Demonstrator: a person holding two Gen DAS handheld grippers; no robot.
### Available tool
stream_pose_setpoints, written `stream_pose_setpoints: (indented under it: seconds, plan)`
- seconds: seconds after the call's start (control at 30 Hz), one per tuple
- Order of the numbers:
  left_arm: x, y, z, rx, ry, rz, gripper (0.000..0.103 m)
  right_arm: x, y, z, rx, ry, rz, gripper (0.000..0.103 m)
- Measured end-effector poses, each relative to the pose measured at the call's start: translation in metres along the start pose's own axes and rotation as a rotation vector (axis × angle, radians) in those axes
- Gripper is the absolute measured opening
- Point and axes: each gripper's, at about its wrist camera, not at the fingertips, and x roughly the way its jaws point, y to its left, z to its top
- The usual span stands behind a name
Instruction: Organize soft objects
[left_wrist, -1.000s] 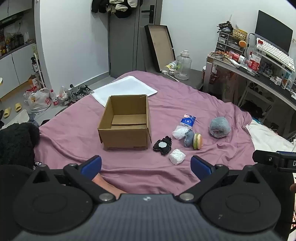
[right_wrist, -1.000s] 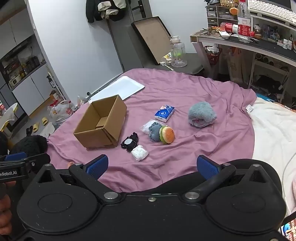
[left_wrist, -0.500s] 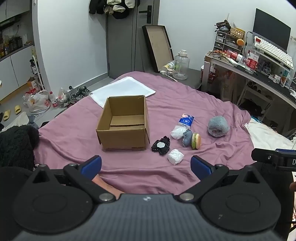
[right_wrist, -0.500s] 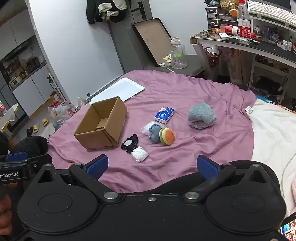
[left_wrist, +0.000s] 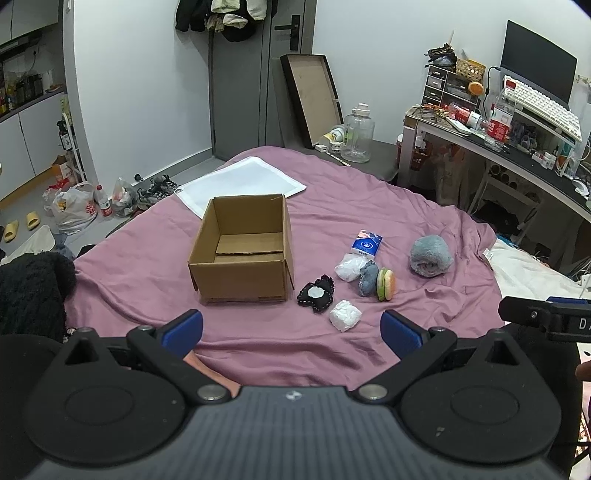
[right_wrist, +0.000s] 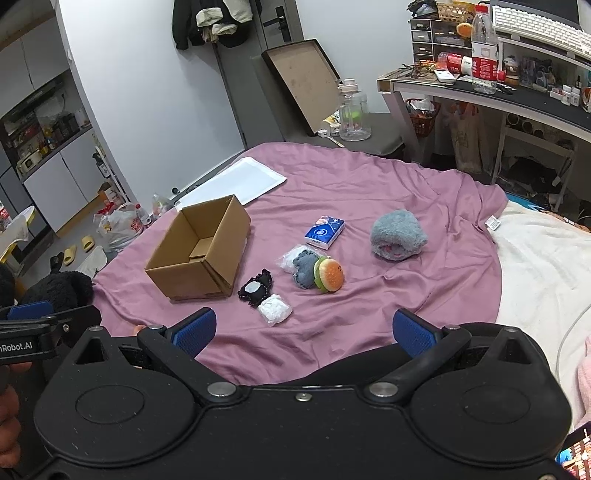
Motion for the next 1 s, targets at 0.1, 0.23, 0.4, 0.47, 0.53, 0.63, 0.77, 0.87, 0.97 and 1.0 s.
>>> stream_pose_setpoints:
  seconds: [0.1, 0.23, 0.4, 0.47, 0.53, 0.63, 0.77, 0.87, 0.97, 1.0]
  plan:
    - [-0.0003, -0.0001, -0.0002, 0.0, 0.001, 0.0, 0.102, 0.0004, 0.0008, -0.0006, -0.002, 0.0, -0.001, 0.103]
    - [-0.0005, -0.0013, -0.0018, 0.003, 0.0, -0.001, 0.102, -0.0001, 0.0015, -0.0007, -0.005, -0.005, -0.002, 0.103]
    - [-0.0009, -0.0027, -0.0028, 0.002, -0.002, 0.001, 0.102, -0.0012, 0.0015, -0.0011, -0.009, -0.007, 0.0, 0.103]
    - [-0.0012, -0.003, -0.0028, 0.002, -0.002, 0.001, 0.102, -0.0023, 0.0026, -0.0012, -0.021, -0.009, -0.005, 0.103]
    - [-0.0012, -0.003, -0.0029, 0.002, -0.003, 0.002, 0.102, -0.0036, 0.0032, -0.0012, -0.026, -0.012, 0.0, 0.103]
    - [-0.0016, -0.0033, -0.0027, 0.002, -0.002, 0.001, 0.102, -0.0054, 0.0041, -0.0003, -0.028, -0.015, 0.002, 0.103]
    - [-0.0013, -0.003, -0.0025, 0.002, -0.002, 0.002, 0.102, -0.005, 0.0041, 0.0004, -0.028, -0.013, -0.003, 0.103]
    - [-0.0014, -0.003, -0.0028, 0.001, -0.002, 0.001, 0.102, -0.005, 0.0041, 0.0009, -0.03, -0.013, -0.002, 0.103]
    - [-0.0013, -0.0031, -0.0029, 0.001, -0.002, 0.002, 0.102, -0.0046, 0.0042, 0.0011, -0.031, -0.013, -0.003, 0.103]
    - [-0.0012, -0.0029, -0.0028, 0.002, -0.002, 0.002, 0.102, -0.0048, 0.0042, 0.0008, -0.031, -0.013, -0.002, 0.103]
